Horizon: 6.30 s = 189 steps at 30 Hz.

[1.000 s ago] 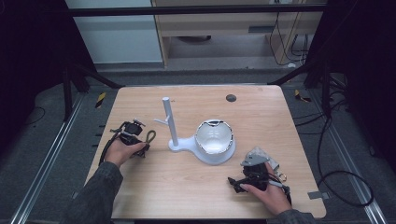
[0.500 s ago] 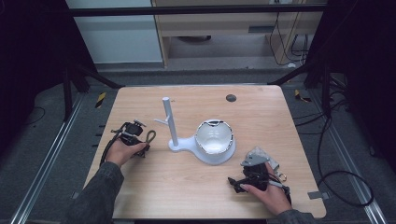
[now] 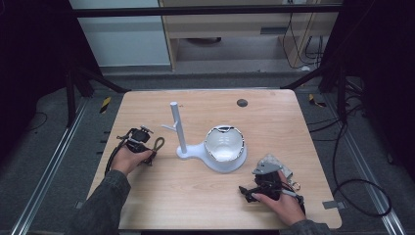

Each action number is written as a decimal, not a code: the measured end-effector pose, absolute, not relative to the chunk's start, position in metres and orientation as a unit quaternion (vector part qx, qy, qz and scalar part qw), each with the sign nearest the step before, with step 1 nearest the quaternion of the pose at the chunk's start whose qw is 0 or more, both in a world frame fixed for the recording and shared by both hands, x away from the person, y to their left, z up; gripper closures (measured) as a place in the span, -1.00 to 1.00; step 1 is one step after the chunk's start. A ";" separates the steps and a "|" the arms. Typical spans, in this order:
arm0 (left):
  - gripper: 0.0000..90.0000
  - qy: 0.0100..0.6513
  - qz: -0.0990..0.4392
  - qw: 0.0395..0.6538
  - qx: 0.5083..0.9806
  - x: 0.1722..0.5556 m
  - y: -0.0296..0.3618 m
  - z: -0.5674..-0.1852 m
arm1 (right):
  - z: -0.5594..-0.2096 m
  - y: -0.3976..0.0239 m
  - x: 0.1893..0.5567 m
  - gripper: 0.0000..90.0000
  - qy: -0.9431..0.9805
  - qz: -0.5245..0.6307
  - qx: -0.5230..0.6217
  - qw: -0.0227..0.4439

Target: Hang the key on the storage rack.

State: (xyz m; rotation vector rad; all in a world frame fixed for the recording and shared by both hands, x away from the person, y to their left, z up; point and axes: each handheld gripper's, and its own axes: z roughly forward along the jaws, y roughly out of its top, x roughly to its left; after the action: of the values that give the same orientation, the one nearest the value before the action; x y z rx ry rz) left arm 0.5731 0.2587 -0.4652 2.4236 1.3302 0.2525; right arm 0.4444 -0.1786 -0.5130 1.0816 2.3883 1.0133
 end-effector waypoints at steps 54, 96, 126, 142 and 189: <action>0.47 0.364 0.239 0.442 0.784 0.441 0.275 -0.380 | -0.513 -0.178 0.445 -1.00 0.837 0.354 0.383 0.165; 0.47 0.319 0.246 0.481 0.779 0.441 0.220 -0.362 | -0.513 -0.178 0.445 -1.00 0.838 0.354 0.382 0.165; 0.47 0.350 0.233 0.462 0.781 0.469 0.208 -0.390 | -0.513 -0.179 0.444 -1.00 0.837 0.355 0.381 0.166; 0.47 0.363 0.227 0.460 0.778 0.483 0.199 -0.402 | -0.513 -0.179 0.444 -1.00 0.838 0.354 0.381 0.166; -0.87 0.405 0.203 0.351 0.819 0.480 0.247 -0.485 | -0.467 -0.198 0.440 -0.87 0.861 0.313 0.358 0.181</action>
State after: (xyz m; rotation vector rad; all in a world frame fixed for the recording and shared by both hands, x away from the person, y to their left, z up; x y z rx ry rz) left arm 0.4803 0.2472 -0.4854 2.1214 1.0493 0.5267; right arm 0.4402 -0.1980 -0.4674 1.0112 2.4315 0.8842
